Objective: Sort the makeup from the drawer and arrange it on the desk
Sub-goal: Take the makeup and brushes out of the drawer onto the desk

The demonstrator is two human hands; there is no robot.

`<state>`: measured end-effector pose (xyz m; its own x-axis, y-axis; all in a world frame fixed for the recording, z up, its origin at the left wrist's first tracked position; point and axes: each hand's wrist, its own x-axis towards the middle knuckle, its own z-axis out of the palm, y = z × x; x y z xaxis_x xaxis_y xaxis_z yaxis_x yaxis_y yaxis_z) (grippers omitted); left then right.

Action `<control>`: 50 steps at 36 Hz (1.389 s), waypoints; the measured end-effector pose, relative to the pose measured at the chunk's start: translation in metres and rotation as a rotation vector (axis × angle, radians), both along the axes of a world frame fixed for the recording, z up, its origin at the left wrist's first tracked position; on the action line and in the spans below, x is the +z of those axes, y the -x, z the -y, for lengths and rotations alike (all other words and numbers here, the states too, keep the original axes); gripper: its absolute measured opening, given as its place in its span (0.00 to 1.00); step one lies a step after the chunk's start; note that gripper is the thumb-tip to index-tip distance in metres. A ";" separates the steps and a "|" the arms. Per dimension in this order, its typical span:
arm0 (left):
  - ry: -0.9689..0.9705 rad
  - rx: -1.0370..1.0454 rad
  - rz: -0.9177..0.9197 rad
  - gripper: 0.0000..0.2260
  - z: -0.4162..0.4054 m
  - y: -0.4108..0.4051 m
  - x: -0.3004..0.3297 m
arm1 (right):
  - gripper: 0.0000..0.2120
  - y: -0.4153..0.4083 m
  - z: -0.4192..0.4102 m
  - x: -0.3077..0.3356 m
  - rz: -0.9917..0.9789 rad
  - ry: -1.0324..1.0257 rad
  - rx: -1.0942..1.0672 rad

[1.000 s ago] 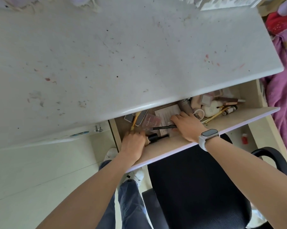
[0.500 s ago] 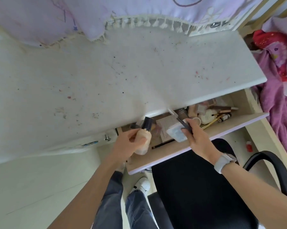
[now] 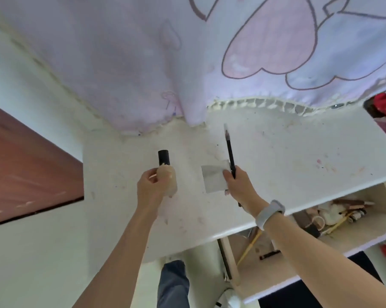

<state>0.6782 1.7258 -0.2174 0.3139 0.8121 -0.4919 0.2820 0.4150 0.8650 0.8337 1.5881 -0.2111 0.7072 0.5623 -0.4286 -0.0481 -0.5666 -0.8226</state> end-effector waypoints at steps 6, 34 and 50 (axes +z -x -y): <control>-0.117 -0.001 -0.136 0.14 -0.063 0.000 -0.011 | 0.07 0.012 -0.085 -0.010 -0.033 0.008 -0.001; -0.428 -0.120 -0.440 0.25 -0.054 0.012 -0.014 | 0.19 0.027 -0.096 -0.021 0.599 0.282 0.344; -0.722 -0.539 -0.236 0.13 0.125 -0.001 0.002 | 0.15 0.014 0.081 -0.019 0.445 -0.051 0.146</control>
<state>0.6789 1.6011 -0.2151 0.6937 0.7199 -0.0232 0.4818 -0.4398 0.7579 0.8196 1.5072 -0.2306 0.7280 0.6819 -0.0713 0.3925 -0.4997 -0.7722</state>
